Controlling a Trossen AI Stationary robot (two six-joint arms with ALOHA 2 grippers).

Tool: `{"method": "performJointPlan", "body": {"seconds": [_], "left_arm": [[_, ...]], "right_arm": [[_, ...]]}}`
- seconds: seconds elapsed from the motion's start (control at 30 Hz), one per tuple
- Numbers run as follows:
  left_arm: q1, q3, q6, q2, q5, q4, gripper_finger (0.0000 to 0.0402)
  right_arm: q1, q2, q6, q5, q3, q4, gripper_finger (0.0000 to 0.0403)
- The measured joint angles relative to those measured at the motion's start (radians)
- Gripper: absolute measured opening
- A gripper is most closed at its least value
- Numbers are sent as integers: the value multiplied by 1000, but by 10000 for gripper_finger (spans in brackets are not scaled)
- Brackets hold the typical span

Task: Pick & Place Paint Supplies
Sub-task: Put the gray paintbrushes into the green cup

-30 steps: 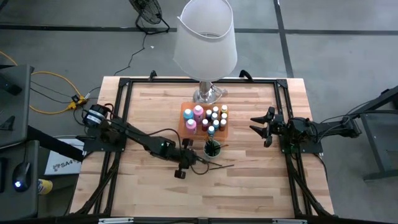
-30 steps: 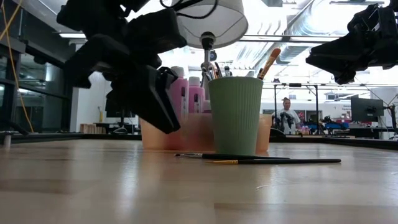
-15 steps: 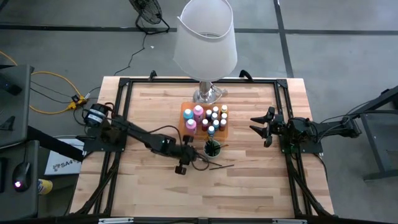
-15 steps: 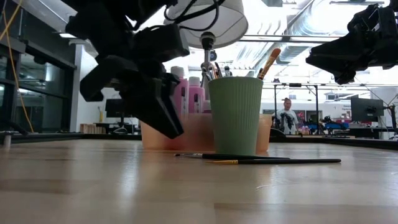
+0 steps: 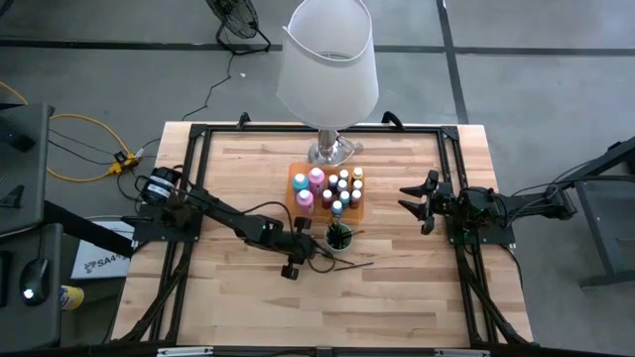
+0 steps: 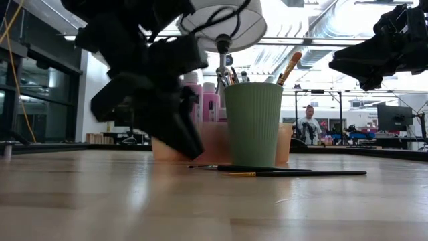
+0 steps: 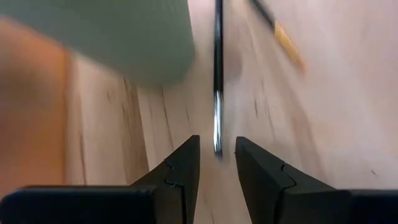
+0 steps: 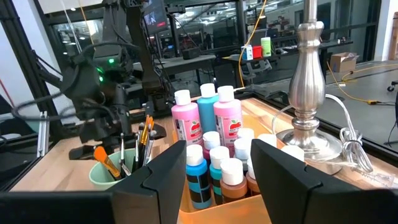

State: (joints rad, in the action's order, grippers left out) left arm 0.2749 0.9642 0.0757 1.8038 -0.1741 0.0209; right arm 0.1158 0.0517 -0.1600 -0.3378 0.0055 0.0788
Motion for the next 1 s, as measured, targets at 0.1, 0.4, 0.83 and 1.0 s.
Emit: {"method": "performJointPlan", "body": {"seconds": [0.1, 0.4, 0.83, 1.0], "left_arm": [[0, 6, 0, 13, 0, -36, 99], [0, 3, -1, 15, 0, -12, 99], [0, 4, -6, 43, 15, -26, 99], [-1, 6, -44, 56, 24, -17, 99]], "right_arm": [[0, 0, 0, 0, 0, 1, 174], [0, 0, 0, 0, 0, 1, 174], [0, 0, 0, 0, 0, 1, 174], [0, 0, 0, 0, 0, 1, 174]]}}
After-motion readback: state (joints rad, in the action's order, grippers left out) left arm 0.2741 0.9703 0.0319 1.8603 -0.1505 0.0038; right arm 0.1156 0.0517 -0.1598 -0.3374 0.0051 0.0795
